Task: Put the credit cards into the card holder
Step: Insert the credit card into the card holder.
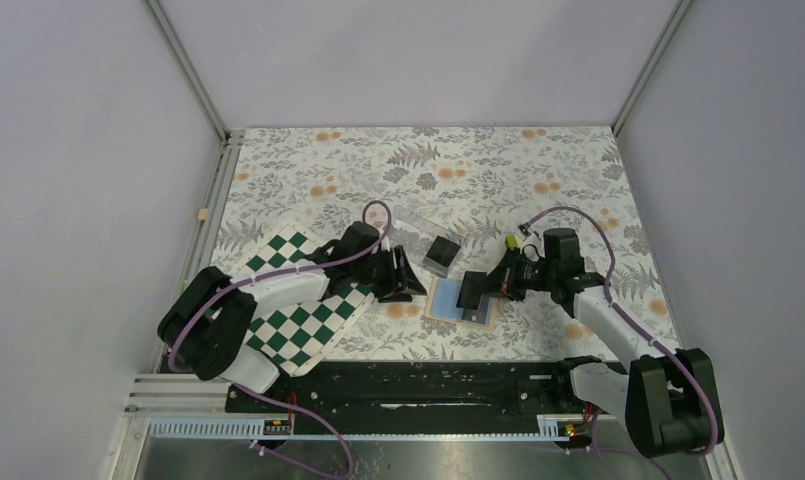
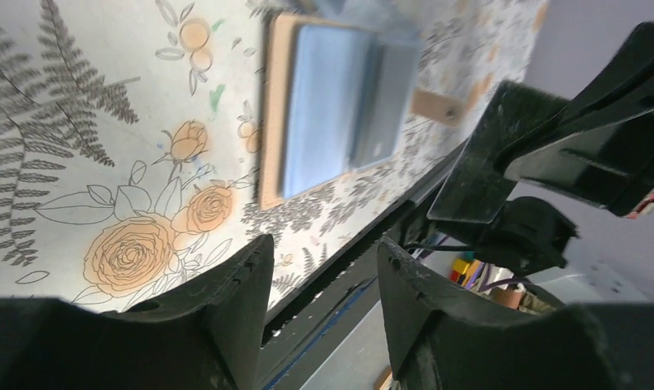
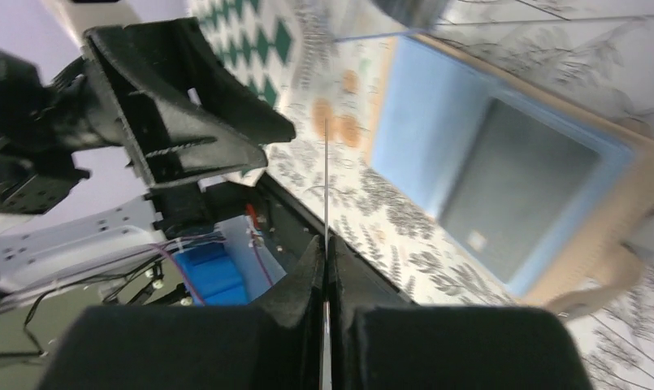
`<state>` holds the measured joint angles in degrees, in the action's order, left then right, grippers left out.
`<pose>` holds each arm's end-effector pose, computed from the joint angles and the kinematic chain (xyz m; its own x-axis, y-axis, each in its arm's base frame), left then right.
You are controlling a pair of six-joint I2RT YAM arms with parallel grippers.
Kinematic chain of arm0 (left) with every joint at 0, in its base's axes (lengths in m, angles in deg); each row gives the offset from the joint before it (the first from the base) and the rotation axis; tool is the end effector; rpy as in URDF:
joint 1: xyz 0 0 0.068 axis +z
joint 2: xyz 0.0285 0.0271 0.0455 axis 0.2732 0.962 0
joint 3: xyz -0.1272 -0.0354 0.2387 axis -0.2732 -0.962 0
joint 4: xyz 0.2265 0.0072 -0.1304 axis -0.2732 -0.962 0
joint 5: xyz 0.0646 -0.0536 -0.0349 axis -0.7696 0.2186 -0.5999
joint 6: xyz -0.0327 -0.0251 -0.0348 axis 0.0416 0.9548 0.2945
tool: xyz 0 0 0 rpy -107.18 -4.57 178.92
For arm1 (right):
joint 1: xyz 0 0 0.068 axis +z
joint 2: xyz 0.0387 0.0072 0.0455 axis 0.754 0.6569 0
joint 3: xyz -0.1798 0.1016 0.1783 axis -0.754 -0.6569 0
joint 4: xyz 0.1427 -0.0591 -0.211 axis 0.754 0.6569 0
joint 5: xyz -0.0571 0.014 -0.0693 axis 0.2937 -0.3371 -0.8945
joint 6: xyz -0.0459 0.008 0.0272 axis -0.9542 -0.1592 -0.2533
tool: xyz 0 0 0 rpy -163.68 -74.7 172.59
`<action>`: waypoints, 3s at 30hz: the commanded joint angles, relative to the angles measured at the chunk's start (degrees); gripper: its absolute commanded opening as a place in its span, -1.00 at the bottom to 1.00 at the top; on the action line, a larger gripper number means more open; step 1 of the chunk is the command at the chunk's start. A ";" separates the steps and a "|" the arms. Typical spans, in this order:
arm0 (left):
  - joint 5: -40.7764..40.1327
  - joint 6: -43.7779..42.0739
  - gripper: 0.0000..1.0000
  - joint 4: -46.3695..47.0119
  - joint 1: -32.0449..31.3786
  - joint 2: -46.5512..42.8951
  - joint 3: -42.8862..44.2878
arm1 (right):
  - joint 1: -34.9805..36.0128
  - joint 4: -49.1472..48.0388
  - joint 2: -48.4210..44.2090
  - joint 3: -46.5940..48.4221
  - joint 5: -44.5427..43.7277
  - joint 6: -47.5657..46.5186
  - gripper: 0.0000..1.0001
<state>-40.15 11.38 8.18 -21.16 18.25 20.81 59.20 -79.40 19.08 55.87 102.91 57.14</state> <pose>0.2190 -0.1863 0.1838 -0.9719 -0.1715 -0.1615 0.0225 0.6150 -0.7882 0.2014 0.0631 0.2001 -0.9022 0.2707 -0.3358 -0.1646 0.5035 0.8482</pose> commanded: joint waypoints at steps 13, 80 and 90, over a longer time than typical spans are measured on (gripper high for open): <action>-5.79 -0.18 -0.38 5.02 -3.63 11.45 0.85 | -0.57 -8.65 10.30 -2.33 -13.97 -5.11 -1.00; -7.08 -6.88 -0.87 -7.28 -7.38 18.48 10.78 | 8.05 2.11 32.45 7.18 -8.77 -6.11 -0.56; -8.20 -8.93 -0.85 -11.66 -7.32 18.45 15.20 | 8.78 11.88 25.39 10.70 -15.33 -9.19 0.11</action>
<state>-46.54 4.27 -1.83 -28.33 35.98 32.05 67.20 -73.59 45.79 64.61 91.81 50.43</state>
